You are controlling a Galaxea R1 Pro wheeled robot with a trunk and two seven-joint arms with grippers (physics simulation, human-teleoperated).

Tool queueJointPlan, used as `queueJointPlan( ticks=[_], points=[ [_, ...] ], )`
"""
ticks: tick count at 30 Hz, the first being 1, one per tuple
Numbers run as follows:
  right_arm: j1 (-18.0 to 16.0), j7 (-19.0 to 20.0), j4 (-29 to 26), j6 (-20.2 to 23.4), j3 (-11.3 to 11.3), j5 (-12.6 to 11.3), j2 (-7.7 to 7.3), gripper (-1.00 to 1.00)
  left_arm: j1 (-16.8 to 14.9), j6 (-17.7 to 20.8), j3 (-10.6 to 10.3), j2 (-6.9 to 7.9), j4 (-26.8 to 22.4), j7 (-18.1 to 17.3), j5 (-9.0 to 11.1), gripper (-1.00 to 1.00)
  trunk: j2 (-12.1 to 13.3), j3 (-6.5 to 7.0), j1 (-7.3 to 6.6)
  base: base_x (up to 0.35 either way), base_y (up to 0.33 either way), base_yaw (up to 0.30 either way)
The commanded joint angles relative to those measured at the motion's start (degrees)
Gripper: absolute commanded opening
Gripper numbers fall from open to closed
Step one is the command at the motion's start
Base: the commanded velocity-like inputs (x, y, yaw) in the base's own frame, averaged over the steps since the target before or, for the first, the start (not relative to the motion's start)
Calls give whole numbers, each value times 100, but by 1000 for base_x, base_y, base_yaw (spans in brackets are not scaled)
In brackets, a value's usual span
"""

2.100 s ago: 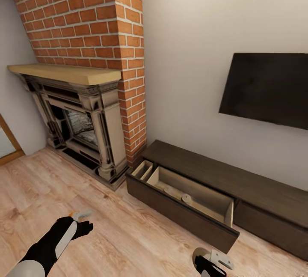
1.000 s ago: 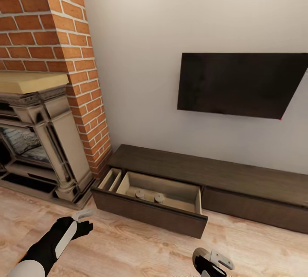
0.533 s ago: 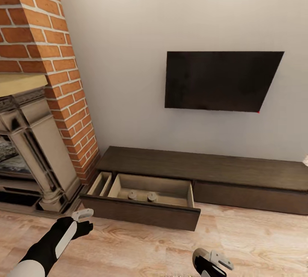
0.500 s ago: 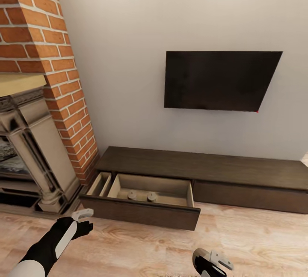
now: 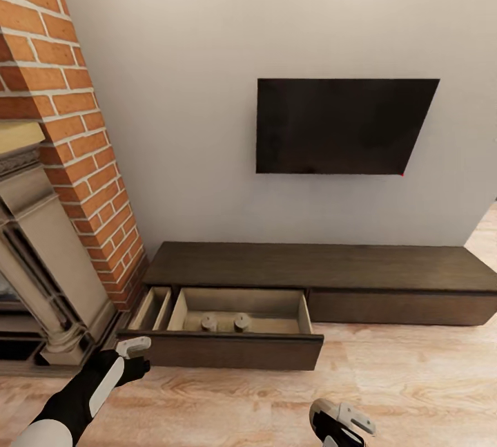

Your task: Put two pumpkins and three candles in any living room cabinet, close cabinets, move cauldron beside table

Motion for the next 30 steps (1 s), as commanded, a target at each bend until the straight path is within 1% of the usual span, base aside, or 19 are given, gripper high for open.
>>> queueJointPlan(
  ticks=[1, 6, 13, 16, 23, 30],
  points=[
    [0, 8, -11, -8, -1, -1, 5, -100, 0, 0, 0, 0, 0, 0, 0, 100, 0, 0, 0, 281, 169, -12],
    [1, -8, -30, 1, -2, -5, 16, -100, 0, -1, 0, 3, 0, 0, 0, 100, 0, -6, 0, 287, 167, -3],
    [2, -1, -30, 43, -6, -25, 4, -100, 0, -1, 0, 2, 0, 2, 0, 100, 0, -64, 0, 284, 157, 0],
    [3, -1, -18, 43, -7, -27, 1, -100, 0, -1, 0, -4, 0, 7, 0, 100, 0, -91, 0, 111, 50, 0],
    [4, -2, -17, -8, -1, 24, 20, -100, 0, 6, 0, -8, 0, 0, 0, 100, 281, 19, -154, 13, 6, 0],
    [2, 7, -21, -17, 6, 23, 15, -100, 0, 8, -2, -9, 0, 0, 0, 100, 562, 144, -308, 0, 0, 0]
  ],
)
